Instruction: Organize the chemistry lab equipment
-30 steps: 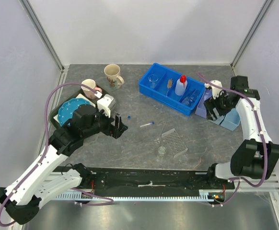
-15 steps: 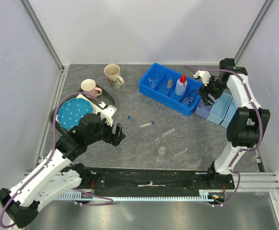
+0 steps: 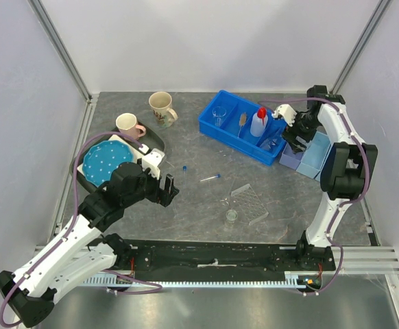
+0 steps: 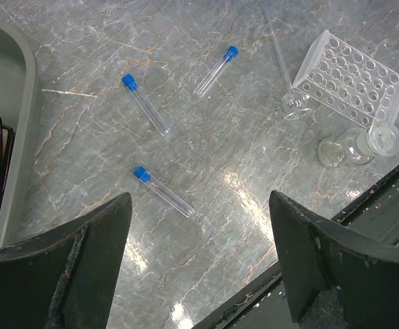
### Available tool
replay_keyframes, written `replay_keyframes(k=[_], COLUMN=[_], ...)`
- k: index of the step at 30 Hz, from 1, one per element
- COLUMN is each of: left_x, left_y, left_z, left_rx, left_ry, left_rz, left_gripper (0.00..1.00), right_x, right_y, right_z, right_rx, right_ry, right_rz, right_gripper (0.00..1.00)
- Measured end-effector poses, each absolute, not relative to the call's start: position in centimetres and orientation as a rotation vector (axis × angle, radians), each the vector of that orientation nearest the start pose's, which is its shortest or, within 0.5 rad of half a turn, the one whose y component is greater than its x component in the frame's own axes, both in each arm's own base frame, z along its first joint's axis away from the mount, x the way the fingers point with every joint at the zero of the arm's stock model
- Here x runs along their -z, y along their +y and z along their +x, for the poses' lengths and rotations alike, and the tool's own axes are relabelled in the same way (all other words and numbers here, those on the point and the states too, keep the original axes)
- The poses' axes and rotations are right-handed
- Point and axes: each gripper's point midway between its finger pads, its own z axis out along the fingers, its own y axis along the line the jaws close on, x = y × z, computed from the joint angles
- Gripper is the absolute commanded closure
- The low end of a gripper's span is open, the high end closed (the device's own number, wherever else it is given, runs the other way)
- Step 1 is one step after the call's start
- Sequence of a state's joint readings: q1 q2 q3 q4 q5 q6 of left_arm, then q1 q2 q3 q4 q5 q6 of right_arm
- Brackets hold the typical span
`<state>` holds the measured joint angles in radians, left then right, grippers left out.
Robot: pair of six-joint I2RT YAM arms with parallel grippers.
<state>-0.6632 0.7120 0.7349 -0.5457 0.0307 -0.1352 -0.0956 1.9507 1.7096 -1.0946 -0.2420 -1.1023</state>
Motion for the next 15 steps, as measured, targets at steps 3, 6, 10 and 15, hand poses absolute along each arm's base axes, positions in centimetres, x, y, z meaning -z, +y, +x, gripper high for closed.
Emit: replay_keyframes(k=[3, 6, 10, 15], left_x=[-19.1, -19.1, -19.0, -19.1], left_y=[-16.8, -16.8, -16.8, -16.7], left_z=[19.8, 19.8, 19.7, 19.7], left_rx=[0.508, 0.507, 0.507, 0.508], left_ry=[2.056, 2.056, 2.056, 2.051], left_rz=[0.574, 0.574, 0.573, 0.572], left_gripper=[0.12, 0.12, 0.12, 0.12], right_x=[-10.2, -9.0, -7.7, -7.6], right_y=[-3.3, -3.1, -3.1, -3.2], right_z=[41.0, 41.1, 41.4, 41.5], right_rx=[-0.106, -0.133, -0.154, -0.152], right_ry=[2.450, 2.466, 2.490, 2.502], right_rz=[-1.398, -1.404, -1.394, -1.369], right_gripper=[0.52, 0.50, 0.43, 0.23])
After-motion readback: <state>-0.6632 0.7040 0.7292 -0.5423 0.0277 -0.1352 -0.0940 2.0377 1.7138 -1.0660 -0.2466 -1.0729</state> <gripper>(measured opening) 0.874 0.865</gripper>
